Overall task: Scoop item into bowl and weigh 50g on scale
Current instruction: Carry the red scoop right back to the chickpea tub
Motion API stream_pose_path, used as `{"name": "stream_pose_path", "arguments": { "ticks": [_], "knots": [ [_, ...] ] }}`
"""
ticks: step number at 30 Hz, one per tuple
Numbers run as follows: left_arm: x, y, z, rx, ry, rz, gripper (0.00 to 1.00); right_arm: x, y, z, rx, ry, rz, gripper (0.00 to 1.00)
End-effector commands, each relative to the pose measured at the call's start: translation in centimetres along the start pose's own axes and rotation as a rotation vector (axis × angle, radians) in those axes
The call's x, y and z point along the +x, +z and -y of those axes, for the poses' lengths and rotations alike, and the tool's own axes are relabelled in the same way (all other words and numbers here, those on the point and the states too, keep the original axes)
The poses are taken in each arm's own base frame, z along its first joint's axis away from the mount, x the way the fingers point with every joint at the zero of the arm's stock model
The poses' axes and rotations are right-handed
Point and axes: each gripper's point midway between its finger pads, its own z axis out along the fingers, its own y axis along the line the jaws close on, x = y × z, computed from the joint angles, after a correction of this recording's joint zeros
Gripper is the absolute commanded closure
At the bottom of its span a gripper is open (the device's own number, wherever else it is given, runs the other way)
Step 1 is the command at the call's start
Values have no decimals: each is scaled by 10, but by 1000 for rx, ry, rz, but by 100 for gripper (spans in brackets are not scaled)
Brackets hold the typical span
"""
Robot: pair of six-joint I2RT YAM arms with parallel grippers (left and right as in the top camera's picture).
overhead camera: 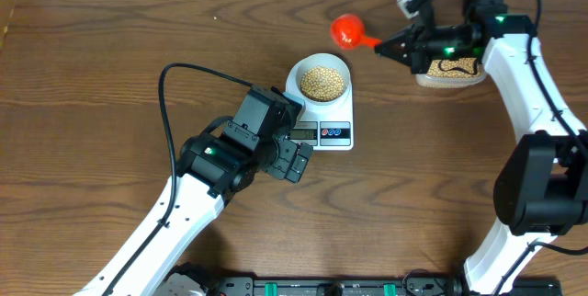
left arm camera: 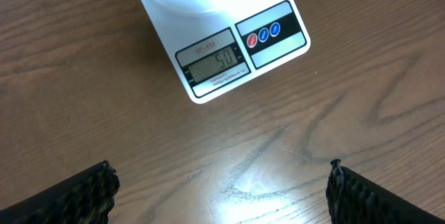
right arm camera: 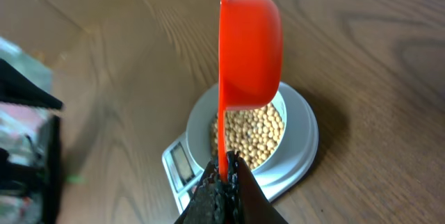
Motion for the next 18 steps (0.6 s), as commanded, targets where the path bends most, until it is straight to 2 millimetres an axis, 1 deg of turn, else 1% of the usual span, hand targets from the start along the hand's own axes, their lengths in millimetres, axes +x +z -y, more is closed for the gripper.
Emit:
{"name": "stream_pose_path", "arguments": {
  "ticks": [1, 4, 9, 13, 18],
  "knots": [
    [-2, -2, -2, -7, -3, 8, 2, -33, -26, -19, -72, 52, 111, 99],
    [-2, -2, -2, -7, -4, 8, 2, -36, -37, -10, -57, 143, 137, 99],
    [-2, -2, -2, -7, -4, 8, 2, -35, -55, 4, -30, 298, 161, 99],
    [-2, -2, -2, -7, -3, 8, 2, -34, -67, 10, -12, 350, 179, 99],
    [-2, -2, -2, -7, -4, 8, 2, -40, -85, 7, 17, 341, 205, 99]
  ]
}}
